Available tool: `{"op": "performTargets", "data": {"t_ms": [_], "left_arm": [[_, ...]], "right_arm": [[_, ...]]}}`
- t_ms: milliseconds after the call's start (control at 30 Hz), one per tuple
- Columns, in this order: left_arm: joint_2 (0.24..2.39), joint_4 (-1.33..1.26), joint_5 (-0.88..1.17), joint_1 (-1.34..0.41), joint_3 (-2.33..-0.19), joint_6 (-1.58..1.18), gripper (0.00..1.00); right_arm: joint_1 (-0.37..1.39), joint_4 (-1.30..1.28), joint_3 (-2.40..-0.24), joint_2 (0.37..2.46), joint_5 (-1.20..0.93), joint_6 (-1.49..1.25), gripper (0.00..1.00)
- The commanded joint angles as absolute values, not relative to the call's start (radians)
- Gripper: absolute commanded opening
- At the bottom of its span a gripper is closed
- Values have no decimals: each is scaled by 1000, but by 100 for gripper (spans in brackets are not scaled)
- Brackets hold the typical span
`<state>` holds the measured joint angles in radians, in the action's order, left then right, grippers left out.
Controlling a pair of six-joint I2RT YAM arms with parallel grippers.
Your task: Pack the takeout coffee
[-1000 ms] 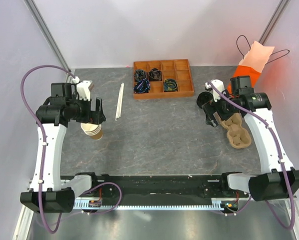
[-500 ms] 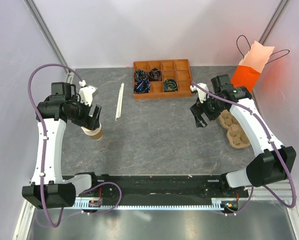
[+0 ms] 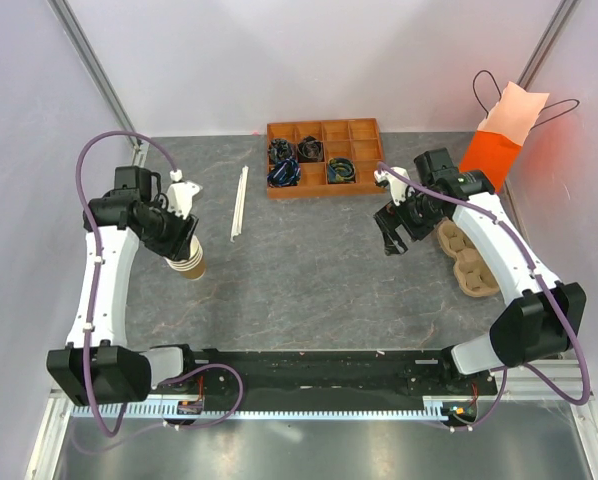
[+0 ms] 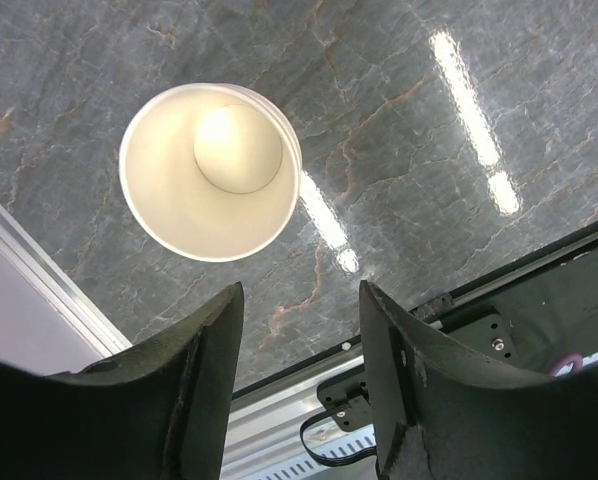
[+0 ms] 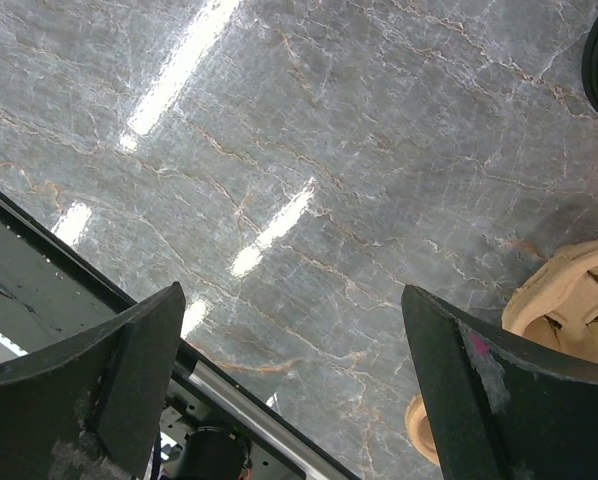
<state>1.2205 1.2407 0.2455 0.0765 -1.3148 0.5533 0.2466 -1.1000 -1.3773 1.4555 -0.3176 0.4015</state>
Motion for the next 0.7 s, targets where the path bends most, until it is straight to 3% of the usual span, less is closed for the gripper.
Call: {"op": "performTargets", "data": {"t_ms": [0, 67, 667], "left_arm": [[1252, 1226, 288, 78, -1292, 609, 53], [1273, 1210, 285, 77, -1281, 606, 48], [1350, 1066, 242, 57, -1186, 600, 40]], "right_arm": [[256, -1086, -1414, 1469, -341, 382, 98], [259, -1085, -1417, 1473, -342, 376, 98], [268, -1075, -1414, 1463, -333, 357, 98]]}}
